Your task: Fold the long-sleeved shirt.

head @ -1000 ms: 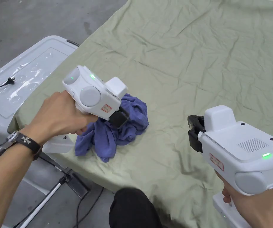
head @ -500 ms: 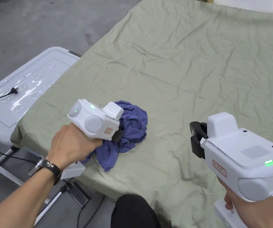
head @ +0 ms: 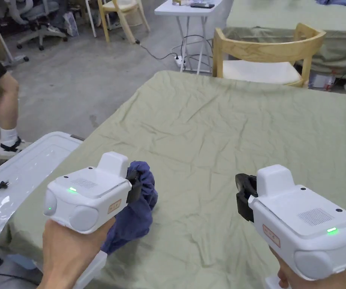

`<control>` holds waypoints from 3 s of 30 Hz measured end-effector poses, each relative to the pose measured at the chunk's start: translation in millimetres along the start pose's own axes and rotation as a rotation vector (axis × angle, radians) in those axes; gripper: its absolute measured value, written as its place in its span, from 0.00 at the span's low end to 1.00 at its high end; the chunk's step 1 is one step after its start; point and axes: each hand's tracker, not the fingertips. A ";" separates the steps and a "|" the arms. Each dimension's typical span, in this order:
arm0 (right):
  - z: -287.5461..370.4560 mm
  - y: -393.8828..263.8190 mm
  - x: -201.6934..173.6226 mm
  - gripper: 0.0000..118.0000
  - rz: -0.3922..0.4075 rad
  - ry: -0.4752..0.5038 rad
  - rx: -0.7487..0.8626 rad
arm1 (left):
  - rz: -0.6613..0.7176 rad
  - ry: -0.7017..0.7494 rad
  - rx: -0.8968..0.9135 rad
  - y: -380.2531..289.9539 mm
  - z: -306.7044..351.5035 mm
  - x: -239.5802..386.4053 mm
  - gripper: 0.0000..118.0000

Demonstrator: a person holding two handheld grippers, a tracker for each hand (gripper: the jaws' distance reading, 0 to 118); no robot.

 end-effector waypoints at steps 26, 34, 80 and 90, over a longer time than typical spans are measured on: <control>230.2 41.5 135.9 0.01 -0.145 -0.490 0.337 | -0.178 -0.323 0.527 278.3 84.7 188.9 0.10; 257.3 -5.8 169.5 0.01 -0.209 -0.589 0.297 | -0.248 -0.464 0.380 249.3 7.7 283.3 0.10; 186.9 -92.9 183.1 0.01 -0.266 -0.570 0.040 | 0.061 -0.223 0.040 31.6 -51.2 242.9 0.56; 181.6 -82.3 160.2 0.01 -0.245 -0.540 0.059 | 0.098 -0.202 -0.029 -8.4 -24.4 207.5 0.03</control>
